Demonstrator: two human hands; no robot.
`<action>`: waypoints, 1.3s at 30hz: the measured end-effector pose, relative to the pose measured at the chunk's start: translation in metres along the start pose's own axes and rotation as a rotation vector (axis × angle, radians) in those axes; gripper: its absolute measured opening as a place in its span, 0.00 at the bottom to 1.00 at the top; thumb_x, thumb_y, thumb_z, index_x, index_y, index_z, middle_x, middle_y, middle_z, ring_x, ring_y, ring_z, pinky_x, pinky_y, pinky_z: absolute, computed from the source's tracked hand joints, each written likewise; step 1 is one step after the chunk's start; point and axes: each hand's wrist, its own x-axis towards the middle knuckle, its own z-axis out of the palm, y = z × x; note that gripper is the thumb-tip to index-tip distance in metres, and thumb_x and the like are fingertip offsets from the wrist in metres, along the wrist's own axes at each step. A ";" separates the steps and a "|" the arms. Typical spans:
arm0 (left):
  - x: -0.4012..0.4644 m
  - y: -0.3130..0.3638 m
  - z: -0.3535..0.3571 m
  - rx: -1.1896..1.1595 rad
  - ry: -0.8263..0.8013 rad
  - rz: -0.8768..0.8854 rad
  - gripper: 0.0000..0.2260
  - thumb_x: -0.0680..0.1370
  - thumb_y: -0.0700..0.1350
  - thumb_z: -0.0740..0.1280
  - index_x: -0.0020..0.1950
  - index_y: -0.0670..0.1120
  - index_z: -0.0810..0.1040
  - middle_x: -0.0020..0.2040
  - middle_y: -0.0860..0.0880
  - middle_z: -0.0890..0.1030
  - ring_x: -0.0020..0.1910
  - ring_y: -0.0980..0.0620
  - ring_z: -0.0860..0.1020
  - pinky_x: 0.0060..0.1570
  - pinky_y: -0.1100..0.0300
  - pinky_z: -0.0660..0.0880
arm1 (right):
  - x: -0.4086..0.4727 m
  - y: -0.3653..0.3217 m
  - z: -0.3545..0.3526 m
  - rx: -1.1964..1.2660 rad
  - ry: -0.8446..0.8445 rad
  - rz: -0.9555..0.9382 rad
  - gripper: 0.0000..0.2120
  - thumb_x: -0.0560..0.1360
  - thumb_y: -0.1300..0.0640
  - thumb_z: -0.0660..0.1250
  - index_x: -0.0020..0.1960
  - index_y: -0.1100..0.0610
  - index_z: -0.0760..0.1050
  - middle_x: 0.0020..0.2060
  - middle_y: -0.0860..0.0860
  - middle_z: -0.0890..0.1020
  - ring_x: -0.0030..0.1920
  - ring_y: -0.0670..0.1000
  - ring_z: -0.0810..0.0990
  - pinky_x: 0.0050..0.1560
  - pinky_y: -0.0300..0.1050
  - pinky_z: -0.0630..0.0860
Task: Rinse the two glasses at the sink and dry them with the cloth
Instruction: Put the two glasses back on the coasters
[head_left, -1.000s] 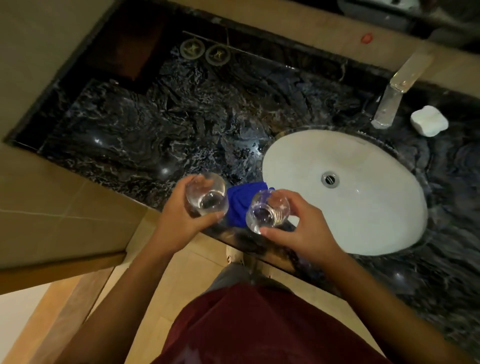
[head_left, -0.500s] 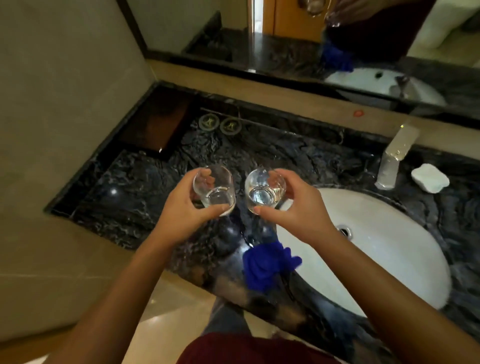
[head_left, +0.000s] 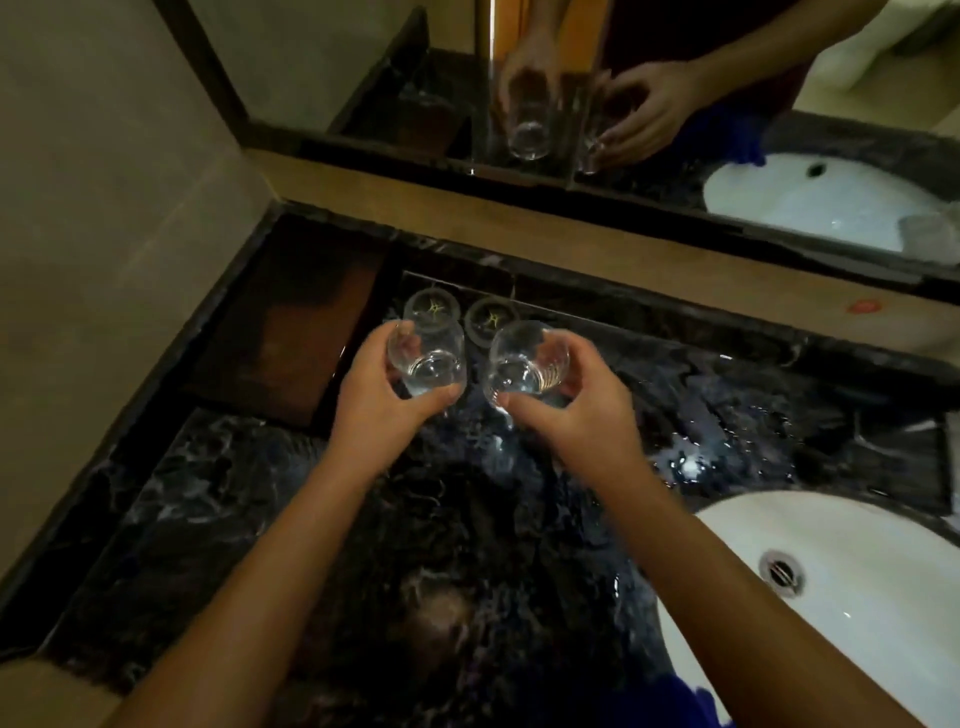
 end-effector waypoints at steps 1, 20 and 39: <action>0.006 0.000 0.004 0.014 0.006 0.013 0.31 0.69 0.51 0.84 0.64 0.66 0.72 0.63 0.61 0.79 0.61 0.68 0.76 0.53 0.80 0.69 | 0.005 -0.001 0.000 -0.008 0.018 0.000 0.31 0.67 0.51 0.84 0.65 0.43 0.74 0.54 0.33 0.83 0.55 0.34 0.81 0.52 0.26 0.74; 0.131 -0.053 0.047 -0.056 0.115 -0.055 0.34 0.71 0.45 0.82 0.73 0.47 0.71 0.69 0.49 0.78 0.66 0.54 0.77 0.63 0.64 0.74 | 0.122 0.046 0.077 -0.053 0.167 0.077 0.32 0.67 0.53 0.82 0.66 0.43 0.72 0.51 0.32 0.79 0.54 0.32 0.80 0.55 0.35 0.77; 0.139 -0.062 0.049 0.000 0.080 -0.076 0.35 0.72 0.44 0.82 0.75 0.45 0.70 0.72 0.46 0.76 0.70 0.50 0.75 0.68 0.61 0.73 | 0.130 0.063 0.089 -0.021 0.153 0.110 0.35 0.70 0.54 0.81 0.73 0.53 0.71 0.60 0.44 0.82 0.58 0.40 0.82 0.59 0.34 0.77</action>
